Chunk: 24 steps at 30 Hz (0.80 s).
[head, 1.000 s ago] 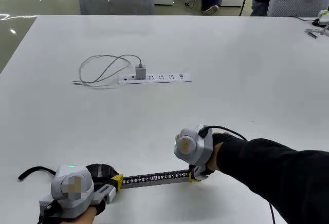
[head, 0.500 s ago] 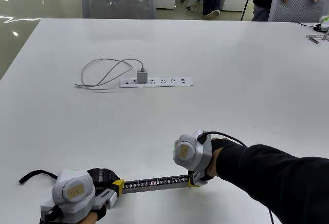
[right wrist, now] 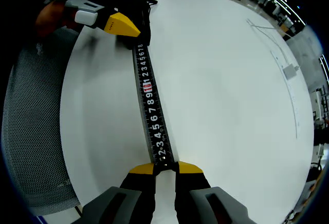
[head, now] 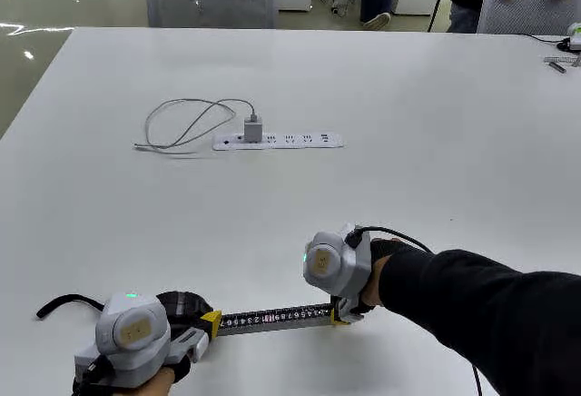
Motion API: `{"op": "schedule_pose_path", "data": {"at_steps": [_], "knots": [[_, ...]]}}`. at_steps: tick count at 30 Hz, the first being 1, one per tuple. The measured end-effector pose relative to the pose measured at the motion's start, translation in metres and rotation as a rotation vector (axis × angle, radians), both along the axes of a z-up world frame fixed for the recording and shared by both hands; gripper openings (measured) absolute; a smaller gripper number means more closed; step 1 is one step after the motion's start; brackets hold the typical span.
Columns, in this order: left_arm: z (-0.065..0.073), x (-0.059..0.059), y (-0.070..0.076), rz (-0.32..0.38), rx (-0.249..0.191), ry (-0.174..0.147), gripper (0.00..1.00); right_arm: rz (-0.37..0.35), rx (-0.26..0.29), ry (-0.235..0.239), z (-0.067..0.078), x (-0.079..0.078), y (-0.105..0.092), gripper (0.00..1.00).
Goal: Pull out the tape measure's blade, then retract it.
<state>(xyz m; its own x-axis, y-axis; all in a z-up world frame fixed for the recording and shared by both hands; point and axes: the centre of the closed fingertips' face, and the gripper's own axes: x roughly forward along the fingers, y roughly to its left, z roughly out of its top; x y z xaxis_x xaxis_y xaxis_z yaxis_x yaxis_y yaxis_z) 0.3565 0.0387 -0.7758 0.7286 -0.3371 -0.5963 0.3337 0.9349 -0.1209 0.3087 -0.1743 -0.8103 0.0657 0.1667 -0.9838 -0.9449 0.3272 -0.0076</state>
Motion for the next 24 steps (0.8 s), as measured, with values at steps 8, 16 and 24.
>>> {"op": "schedule_pose_path", "data": {"at_steps": [8,16,24], "knots": [[-0.0003,0.0,0.0001,0.0,0.0,0.0,0.61,0.002,0.001,-0.001,0.0,0.0006,0.0024,0.1],[-0.0002,-0.0002,0.0004,0.001,-0.001,0.0,0.61,0.003,0.001,-0.002,-0.0002,0.0012,0.005,0.1],[-0.0002,-0.0002,0.0004,0.0,-0.002,0.002,0.61,0.003,0.003,-0.003,-0.0004,0.0017,0.0071,0.1]]}}
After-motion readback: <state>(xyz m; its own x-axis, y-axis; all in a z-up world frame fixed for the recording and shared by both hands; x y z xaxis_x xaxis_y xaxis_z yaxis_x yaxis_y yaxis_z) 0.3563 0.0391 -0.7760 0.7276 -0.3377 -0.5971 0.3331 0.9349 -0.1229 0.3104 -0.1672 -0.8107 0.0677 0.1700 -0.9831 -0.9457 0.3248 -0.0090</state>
